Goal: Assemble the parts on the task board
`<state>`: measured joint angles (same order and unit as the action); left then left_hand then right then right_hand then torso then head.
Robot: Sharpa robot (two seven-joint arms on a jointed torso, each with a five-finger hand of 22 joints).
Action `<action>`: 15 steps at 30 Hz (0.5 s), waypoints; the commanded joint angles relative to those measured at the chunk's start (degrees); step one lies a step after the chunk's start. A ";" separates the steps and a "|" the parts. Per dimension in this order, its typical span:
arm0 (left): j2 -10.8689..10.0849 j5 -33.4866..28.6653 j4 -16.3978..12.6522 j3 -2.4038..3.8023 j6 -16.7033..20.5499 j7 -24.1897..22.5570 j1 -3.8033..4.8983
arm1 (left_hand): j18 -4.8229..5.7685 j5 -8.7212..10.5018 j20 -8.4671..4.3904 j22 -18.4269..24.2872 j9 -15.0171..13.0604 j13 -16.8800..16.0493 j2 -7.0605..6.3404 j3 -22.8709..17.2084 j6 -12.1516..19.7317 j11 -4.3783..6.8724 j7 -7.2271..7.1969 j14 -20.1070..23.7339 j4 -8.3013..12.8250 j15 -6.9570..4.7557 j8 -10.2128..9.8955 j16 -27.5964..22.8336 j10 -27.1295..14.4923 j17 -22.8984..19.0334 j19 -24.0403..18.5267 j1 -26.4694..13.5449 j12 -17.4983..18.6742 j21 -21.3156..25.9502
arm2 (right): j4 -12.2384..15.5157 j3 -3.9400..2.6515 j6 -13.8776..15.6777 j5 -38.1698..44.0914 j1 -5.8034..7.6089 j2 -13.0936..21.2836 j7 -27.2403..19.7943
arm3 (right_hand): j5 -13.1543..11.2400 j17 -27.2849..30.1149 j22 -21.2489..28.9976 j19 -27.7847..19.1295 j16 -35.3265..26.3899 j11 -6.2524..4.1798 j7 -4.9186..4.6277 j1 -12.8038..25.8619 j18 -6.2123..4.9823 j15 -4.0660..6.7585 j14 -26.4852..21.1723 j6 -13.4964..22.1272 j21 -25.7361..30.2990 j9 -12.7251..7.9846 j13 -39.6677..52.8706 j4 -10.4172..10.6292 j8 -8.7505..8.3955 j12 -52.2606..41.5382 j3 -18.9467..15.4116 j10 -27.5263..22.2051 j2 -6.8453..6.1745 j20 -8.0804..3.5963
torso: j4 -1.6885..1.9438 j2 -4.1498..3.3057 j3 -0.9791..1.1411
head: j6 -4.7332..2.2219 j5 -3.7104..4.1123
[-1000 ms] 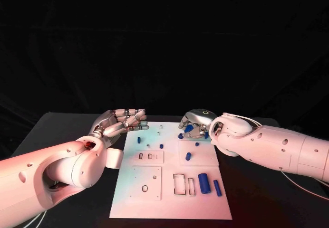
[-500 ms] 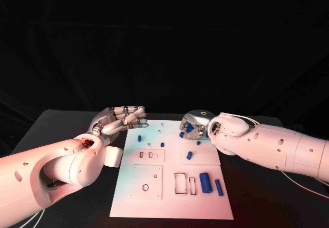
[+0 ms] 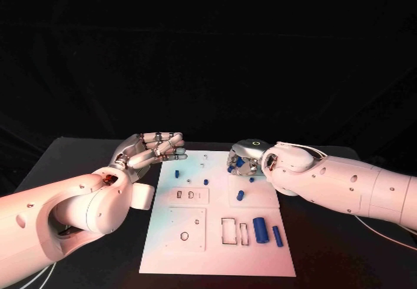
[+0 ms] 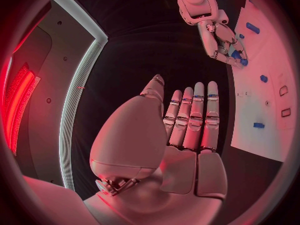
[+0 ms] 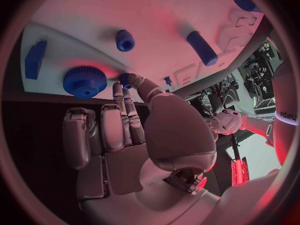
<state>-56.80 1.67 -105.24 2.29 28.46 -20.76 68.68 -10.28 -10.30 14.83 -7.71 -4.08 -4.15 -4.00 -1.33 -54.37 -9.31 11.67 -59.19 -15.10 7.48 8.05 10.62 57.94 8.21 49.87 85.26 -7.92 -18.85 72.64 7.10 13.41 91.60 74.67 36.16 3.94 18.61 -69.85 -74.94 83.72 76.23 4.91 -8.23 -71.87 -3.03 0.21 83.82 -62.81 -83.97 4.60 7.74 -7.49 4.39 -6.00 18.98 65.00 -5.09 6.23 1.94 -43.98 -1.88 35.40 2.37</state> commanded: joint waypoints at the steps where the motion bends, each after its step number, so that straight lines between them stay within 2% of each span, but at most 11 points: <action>1: 0.01 0.30 -0.13 0.06 -1.04 -0.04 0.14 | -0.31 0.32 0.00 -0.01 0.09 0.06 0.02 0.28 0.04 -0.30 0.44 0.34 -0.08 0.06 -0.32 -0.25 -0.15 0.10 0.43 0.59 0.36 -0.30 | -0.08 -0.02 -1.37 0.44 -0.02 -0.11 0.19 | -0.41 -0.23 -5.24 0.54 0.39 -0.09 0.05 0.10 0.88 -0.34 3.19 -0.37 -0.45 0.09 0.05 -0.01 0.13 -0.32 0.45 0.41 -0.26 0.01 | 0.07 -0.09 -0.02 | -0.07 0.07; 6: 0.02 0.30 -0.08 0.06 -1.08 0.06 0.21 | -0.31 0.32 -0.02 0.01 0.10 0.08 0.04 0.34 0.10 -0.36 0.50 0.43 -0.07 0.11 -0.41 -0.38 -0.23 0.09 0.48 0.61 0.49 -0.32 | -0.31 -0.02 -1.77 0.13 -0.02 -0.31 0.00 | -0.65 -0.98 -6.54 1.18 1.22 -0.44 0.39 -0.50 1.12 -0.10 3.21 -1.50 -1.23 0.37 0.14 0.27 0.56 -0.69 1.42 1.57 0.51 -0.11 | 0.20 -0.13 -0.06 | -0.08 0.17; 9: 0.02 0.28 -0.07 0.06 -1.09 0.14 0.24 | -0.31 0.32 -0.02 0.01 0.10 0.08 0.04 0.34 0.10 -0.36 0.50 0.43 -0.07 0.11 -0.41 -0.38 -0.23 0.09 0.48 0.61 0.49 -0.32 | -0.45 -0.02 -1.99 0.02 -0.02 -0.46 -0.09 | -2.26 -1.34 -7.16 1.46 1.68 -0.80 0.83 -1.32 1.23 0.19 3.19 -2.69 -1.60 0.78 0.16 0.29 1.05 -0.84 2.51 2.35 1.36 -0.33 | 0.19 -0.18 -0.08 | -0.11 0.17; 15: 0.03 0.21 -0.03 0.06 -1.14 0.29 0.32 | -0.31 0.32 -0.04 0.02 0.11 0.09 0.05 0.37 0.14 -0.40 0.54 0.48 -0.07 0.14 -0.47 -0.45 -0.30 0.09 0.51 0.61 0.57 -0.33 | -0.83 -0.02 -1.63 0.07 -0.02 -0.75 0.16 | -2.82 -1.64 -7.81 1.74 2.09 -0.98 0.95 -1.85 1.35 0.33 3.15 -3.22 -1.97 1.11 0.12 0.26 1.13 -0.83 3.42 2.96 1.59 -0.50 | 0.20 -0.19 -0.09 | -0.10 0.20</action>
<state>-56.83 1.68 -105.17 2.29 28.41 -20.44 68.89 -10.28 -10.30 14.84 -7.70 -4.03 -4.11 -4.00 -1.33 -54.16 -9.51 11.88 -58.98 -15.10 7.69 7.81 10.36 57.73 8.25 49.87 85.26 -7.63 -18.85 71.96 7.00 12.82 91.38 74.76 35.50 3.91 15.93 -71.43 -74.93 83.93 78.04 3.78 -7.21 -73.17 -2.13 0.21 83.82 -65.66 -85.76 5.61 7.76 -7.28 5.26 -6.66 22.23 67.58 -3.79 6.02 2.11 -44.14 -1.95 35.29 2.55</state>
